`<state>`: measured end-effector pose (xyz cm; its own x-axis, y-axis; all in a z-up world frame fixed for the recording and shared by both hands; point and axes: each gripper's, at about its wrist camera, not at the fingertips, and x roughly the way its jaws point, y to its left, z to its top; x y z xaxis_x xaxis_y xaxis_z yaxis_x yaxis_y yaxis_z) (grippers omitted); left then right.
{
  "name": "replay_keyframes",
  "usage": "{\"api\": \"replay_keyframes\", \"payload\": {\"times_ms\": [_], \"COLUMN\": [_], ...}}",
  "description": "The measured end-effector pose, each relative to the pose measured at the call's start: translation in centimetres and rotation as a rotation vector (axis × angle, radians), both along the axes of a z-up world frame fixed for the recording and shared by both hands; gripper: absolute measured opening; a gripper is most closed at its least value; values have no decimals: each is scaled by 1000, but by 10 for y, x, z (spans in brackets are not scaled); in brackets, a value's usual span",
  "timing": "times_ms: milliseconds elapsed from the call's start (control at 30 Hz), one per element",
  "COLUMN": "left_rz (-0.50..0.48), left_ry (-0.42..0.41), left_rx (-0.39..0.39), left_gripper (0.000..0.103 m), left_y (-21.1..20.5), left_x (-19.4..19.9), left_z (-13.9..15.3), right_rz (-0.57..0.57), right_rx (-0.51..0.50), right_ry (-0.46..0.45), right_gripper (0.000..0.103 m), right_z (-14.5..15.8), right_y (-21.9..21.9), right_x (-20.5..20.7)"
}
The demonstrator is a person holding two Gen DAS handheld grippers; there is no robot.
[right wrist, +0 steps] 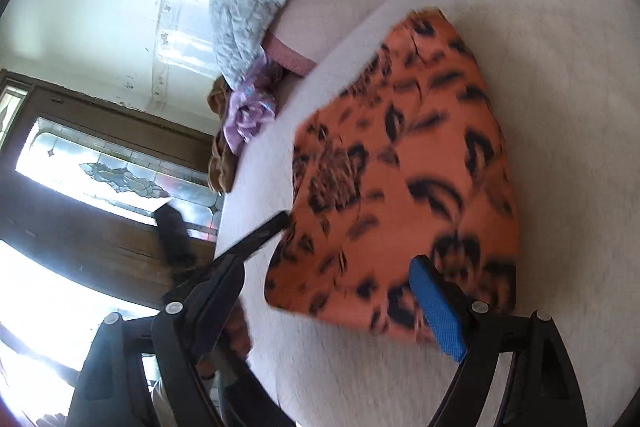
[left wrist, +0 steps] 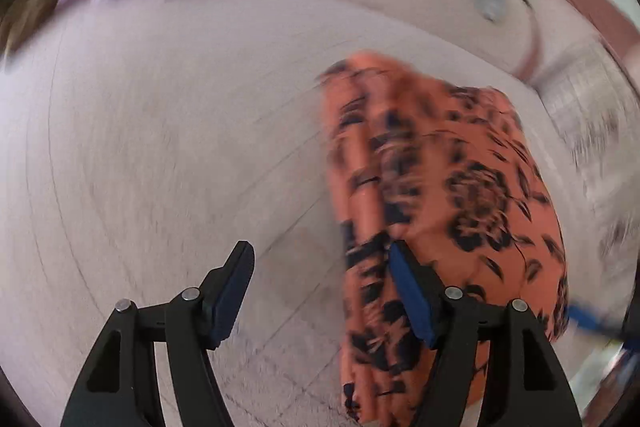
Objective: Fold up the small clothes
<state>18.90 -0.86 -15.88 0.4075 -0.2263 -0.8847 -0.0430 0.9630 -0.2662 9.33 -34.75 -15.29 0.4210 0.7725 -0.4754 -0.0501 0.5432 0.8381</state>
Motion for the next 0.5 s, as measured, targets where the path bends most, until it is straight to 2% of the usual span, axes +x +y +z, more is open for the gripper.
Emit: {"api": "replay_keyframes", "payload": {"times_ms": [67,200,267,367,500], "left_rz": [44,-14,-36,-38,-44], "left_ry": [-2,-128,-174,-222,-266], "left_rx": [-56,28,69,121,160], "left_gripper": [70,70,74,84,88], "left_y": [9,-7,-18,-31,-39], "left_x": [-9,-49,-69,-89,-113], "left_z": [6,47,66,86,104], "right_rz": [-13,-29,-55,-100,-105], "right_rx": [-11,-12,-41,-136,-305], "right_ry": [10,-23,-31,-51,-99], "right_gripper": [87,87,87,87,88], "right_z": [-1,6,8,15,28], "right_y": [-1,-5,-8,-5,13], "right_x": [-17,-54,-69,-90,-109]}}
